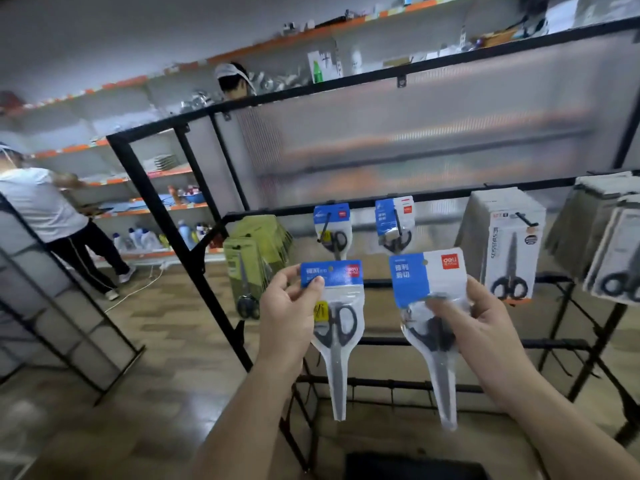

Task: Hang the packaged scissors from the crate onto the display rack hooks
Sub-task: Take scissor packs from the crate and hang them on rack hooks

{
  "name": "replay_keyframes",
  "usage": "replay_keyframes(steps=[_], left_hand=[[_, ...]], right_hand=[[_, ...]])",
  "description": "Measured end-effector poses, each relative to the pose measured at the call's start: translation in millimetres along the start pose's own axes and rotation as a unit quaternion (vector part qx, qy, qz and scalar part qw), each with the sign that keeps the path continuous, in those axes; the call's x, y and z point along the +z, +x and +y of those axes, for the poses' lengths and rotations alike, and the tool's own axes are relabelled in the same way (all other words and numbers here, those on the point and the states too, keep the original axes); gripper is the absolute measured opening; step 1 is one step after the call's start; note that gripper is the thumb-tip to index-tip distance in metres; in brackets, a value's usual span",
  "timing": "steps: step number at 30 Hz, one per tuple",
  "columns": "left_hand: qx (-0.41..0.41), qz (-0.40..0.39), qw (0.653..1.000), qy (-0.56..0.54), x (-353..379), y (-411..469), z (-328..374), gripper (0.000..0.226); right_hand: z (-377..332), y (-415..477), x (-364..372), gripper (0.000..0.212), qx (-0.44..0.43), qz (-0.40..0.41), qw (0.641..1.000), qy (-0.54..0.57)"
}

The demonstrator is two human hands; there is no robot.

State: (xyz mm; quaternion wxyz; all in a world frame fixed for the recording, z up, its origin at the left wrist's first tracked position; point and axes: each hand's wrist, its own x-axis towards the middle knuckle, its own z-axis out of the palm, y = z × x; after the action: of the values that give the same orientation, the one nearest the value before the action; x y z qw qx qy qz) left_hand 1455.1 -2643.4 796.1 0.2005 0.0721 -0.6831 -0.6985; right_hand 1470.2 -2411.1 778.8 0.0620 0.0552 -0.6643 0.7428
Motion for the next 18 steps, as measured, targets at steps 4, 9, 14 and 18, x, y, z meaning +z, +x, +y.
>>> replay_keyframes(steps=[4,9,14,18], left_hand=[[-0.015,-0.007,1.000,-0.017,-8.0,35.7,-16.9,0.003],[-0.015,-0.056,0.998,-0.026,-11.7,89.6,-39.4,0.005],[-0.023,-0.088,0.995,-0.029,-7.6,134.8,-60.9,0.004],[-0.026,-0.088,0.995,-0.044,-0.5,148.8,-69.2,0.007]], right_hand=[[7.7,11.8,19.2,0.020,-0.014,0.023,1.000,-0.015],[14.2,34.5,47.5,0.015,-0.032,0.080,0.995,-0.055],[20.2,57.9,71.1,0.010,-0.025,0.135,0.989,-0.062],[26.0,61.5,79.6,0.011,-0.011,0.162,0.984,-0.078]])
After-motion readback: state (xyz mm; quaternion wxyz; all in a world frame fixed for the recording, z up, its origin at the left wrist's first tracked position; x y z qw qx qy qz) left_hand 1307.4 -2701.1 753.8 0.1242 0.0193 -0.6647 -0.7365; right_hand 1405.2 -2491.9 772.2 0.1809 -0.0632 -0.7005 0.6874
